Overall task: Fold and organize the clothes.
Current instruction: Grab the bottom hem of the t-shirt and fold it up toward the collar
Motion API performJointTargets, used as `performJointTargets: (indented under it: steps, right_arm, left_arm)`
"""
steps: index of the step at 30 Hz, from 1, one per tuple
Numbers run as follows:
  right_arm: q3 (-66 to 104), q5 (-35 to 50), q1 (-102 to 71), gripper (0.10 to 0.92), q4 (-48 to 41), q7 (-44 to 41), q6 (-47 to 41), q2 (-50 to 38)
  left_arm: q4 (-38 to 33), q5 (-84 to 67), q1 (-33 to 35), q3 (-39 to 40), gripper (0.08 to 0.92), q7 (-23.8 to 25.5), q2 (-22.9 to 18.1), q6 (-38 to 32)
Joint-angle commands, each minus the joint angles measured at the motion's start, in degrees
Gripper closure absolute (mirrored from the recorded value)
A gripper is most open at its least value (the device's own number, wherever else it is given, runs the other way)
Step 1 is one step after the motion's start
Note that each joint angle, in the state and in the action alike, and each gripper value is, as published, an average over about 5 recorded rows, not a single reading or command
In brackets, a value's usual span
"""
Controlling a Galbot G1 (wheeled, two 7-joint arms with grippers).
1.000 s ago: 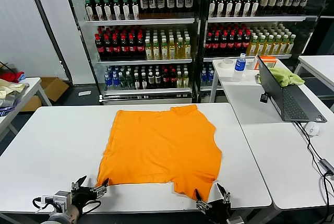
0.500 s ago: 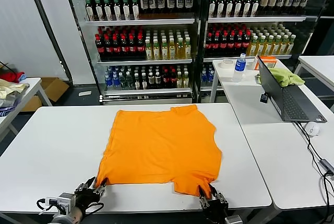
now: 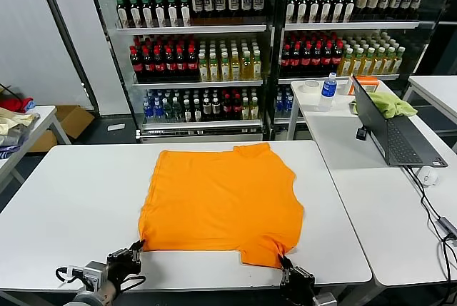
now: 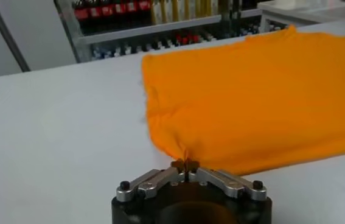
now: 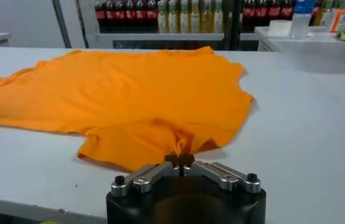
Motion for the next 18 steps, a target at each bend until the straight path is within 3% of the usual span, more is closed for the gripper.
performJointTargets:
  steps: [1,11,18]
  right_arm:
    - [2.35,0.04,-6.17,0.912,4.65,-1.76,1.55,-1.37]
    - [3.02,-3.46,-13.1,0.912,7.81,-0.33,2.72,-1.41]
    - [3.63,-3.36,-12.49,0.912,8.72,0.1,2.94,-1.72]
  left_arm:
    - [-5.74,3.47,7.33,-3.21,0.92,2.18,0.58,-0.9]
    - [-8.31,5.07,21.96,-8.45,0.92,1.13,0.96,-3.15]
    - [-10.45,5.04,24.63,-10.86,0.92,1.14,0.78,-4.11]
